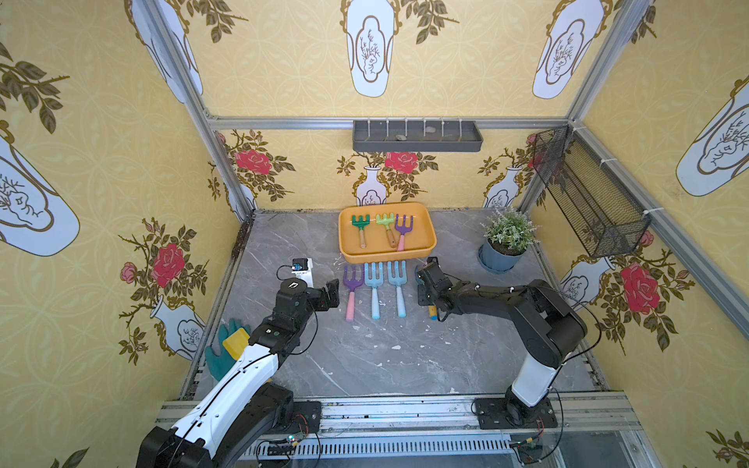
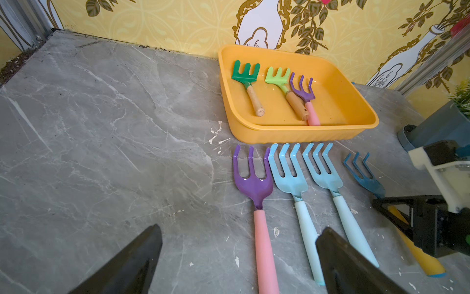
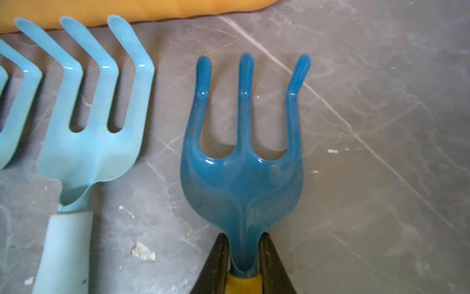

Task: Take the hand rake out of the storage box
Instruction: Place the rake at the center of the board.

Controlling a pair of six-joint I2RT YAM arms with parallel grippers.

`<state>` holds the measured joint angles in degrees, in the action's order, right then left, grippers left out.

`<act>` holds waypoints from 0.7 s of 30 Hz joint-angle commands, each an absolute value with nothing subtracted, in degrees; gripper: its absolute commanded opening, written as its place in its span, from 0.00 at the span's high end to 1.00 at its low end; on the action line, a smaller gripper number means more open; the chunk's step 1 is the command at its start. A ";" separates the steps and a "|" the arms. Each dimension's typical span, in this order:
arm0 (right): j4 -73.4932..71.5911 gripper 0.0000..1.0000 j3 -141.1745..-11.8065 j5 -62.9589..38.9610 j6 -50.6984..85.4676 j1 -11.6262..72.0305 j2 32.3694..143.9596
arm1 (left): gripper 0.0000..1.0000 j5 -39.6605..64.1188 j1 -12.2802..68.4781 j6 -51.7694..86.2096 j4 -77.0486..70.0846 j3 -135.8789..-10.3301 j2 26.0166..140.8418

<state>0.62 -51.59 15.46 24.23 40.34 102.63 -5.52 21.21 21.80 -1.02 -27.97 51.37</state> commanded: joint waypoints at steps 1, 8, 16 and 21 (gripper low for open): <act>-3.31 0.87 -52.28 12.70 22.77 39.86 103.91 | 0.00 -4.85 21.18 22.99 -1.86 -29.35 52.69; -5.65 0.65 -52.26 11.14 22.49 40.03 106.02 | 0.00 -4.62 21.18 25.26 1.54 -37.58 62.50; -4.84 0.29 -48.43 12.47 22.81 40.15 98.48 | 0.03 -3.63 21.17 25.63 7.88 -52.30 77.93; -5.40 0.02 -44.51 12.38 22.98 40.72 89.21 | 0.21 -3.92 21.51 22.81 15.03 -68.23 92.43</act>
<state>-4.60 -45.95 12.03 22.81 40.36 92.66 -4.08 21.28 24.99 9.91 -62.17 86.48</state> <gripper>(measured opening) 0.987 0.827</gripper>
